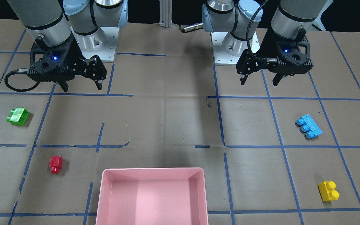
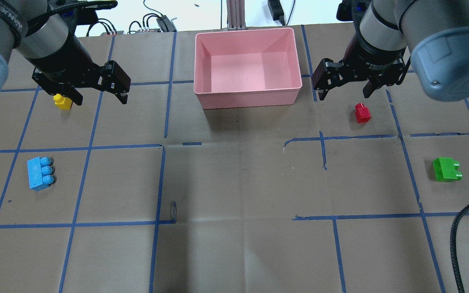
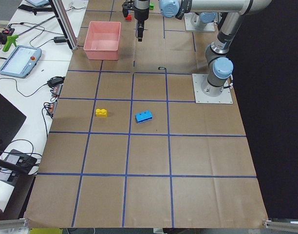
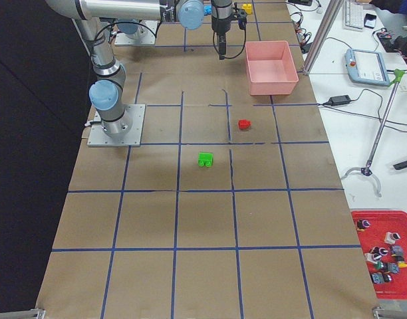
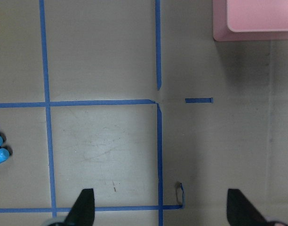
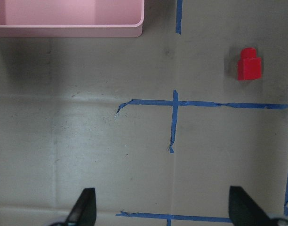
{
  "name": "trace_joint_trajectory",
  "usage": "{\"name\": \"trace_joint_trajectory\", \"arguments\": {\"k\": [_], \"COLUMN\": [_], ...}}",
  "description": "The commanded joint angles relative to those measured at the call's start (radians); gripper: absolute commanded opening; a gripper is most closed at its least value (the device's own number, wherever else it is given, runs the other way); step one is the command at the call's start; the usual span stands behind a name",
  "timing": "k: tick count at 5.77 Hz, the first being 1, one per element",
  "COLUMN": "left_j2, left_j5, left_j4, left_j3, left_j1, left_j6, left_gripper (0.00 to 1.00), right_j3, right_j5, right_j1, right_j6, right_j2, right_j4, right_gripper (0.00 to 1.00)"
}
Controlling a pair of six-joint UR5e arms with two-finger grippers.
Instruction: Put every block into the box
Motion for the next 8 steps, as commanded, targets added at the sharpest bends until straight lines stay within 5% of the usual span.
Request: {"name": "trace_joint_trajectory", "arguments": {"k": [1,8], "left_j2": [0.000,0.000], "left_j5": [-0.005,-0.003], "left_j4": [0.000,0.002], "left_j3": [-0.003,-0.035], "left_j1": [0.001,0.003], "left_j6": [0.002,0.000], "left_gripper": [1.00,1.00], "right_j3": [0.001,0.001], "right_j5": [-0.006,-0.008], "right_j1": [0.000,-0.001], "right_j6": [-0.006,-0.008], "right_j2": [0.004,0.016], "right_j4": [-0.001,-0.042], "right_gripper": [1.00,1.00]}}
